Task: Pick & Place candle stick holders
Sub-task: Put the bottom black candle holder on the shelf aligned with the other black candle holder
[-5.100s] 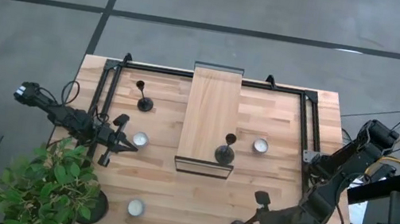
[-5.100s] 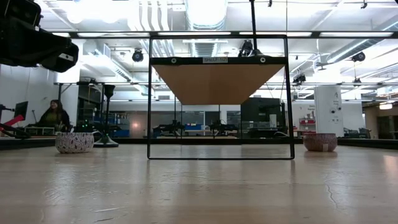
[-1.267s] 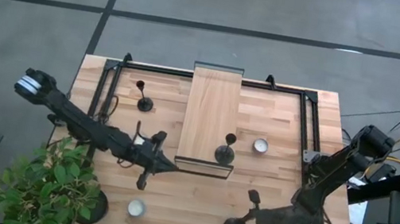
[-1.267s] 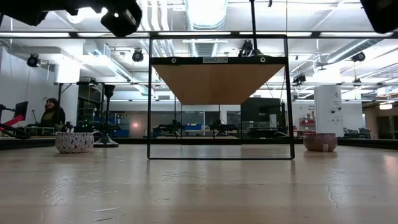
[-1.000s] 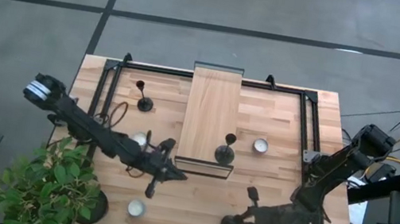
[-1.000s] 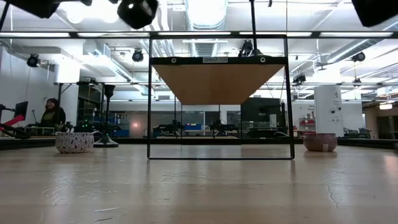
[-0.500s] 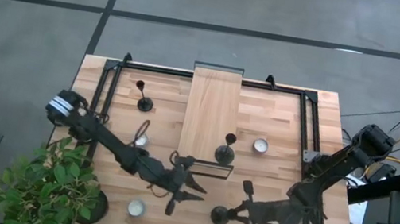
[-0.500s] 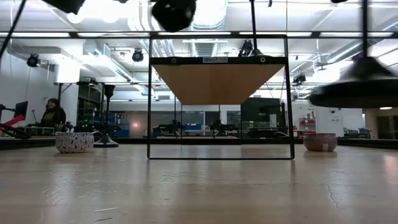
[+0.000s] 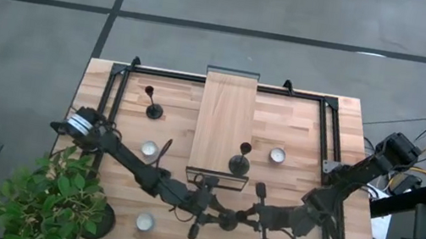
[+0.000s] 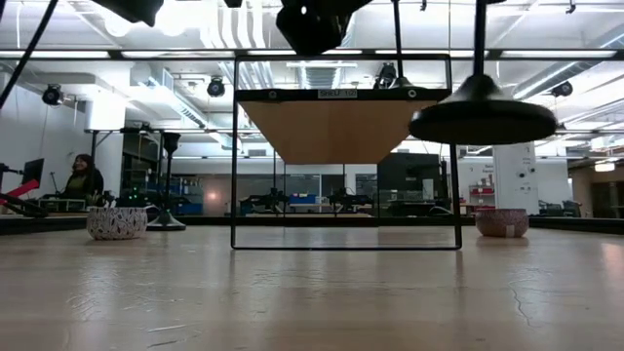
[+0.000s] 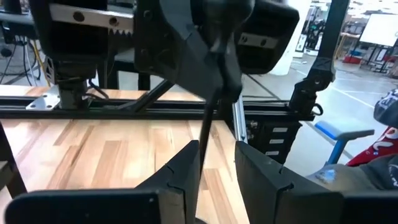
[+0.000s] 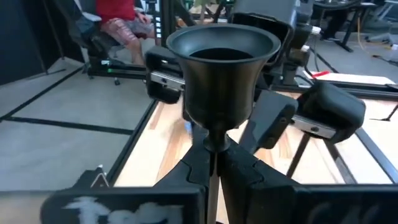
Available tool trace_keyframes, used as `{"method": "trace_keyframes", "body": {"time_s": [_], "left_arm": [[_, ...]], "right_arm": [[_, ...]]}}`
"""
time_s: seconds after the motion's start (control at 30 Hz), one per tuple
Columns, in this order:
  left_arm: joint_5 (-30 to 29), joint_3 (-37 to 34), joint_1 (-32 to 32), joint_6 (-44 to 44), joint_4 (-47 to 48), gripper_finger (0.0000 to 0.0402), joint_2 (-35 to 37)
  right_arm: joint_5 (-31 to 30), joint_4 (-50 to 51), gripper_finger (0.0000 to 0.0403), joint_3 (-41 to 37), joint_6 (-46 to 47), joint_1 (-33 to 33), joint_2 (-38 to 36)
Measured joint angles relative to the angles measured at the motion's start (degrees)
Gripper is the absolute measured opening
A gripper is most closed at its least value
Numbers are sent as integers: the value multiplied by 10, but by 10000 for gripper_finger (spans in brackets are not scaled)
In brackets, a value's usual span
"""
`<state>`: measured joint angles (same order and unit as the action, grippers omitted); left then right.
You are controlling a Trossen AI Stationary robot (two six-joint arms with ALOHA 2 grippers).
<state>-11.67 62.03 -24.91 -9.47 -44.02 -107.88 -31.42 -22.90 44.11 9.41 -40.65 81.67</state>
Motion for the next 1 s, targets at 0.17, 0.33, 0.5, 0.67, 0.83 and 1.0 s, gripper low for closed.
{"method": "trace_keyframes", "body": {"time_s": [0.17, 0.33, 0.5, 0.67, 0.83, 1.0], "left_arm": [[-4, 11, 0, 0, 0, 99, -9], [-4, 19, 0, 2, 0, 99, -11], [-4, 25, 1, 4, 0, 97, -11], [-4, 26, 1, 4, 0, 92, -11], [-5, 26, 1, 3, 0, 58, -11], [-3, 25, 1, 1, -8, 10, -11]], "right_arm": [[7, -2, 13, 9, 0, 11, -1], [24, -2, 13, 17, 0, 18, -1], [25, -1, 13, 23, -4, 22, -1], [25, -1, 13, 23, -1, 24, -1], [26, -1, 13, 23, 0, 25, -1], [26, -3, 13, 24, 0, 24, -1]]}}
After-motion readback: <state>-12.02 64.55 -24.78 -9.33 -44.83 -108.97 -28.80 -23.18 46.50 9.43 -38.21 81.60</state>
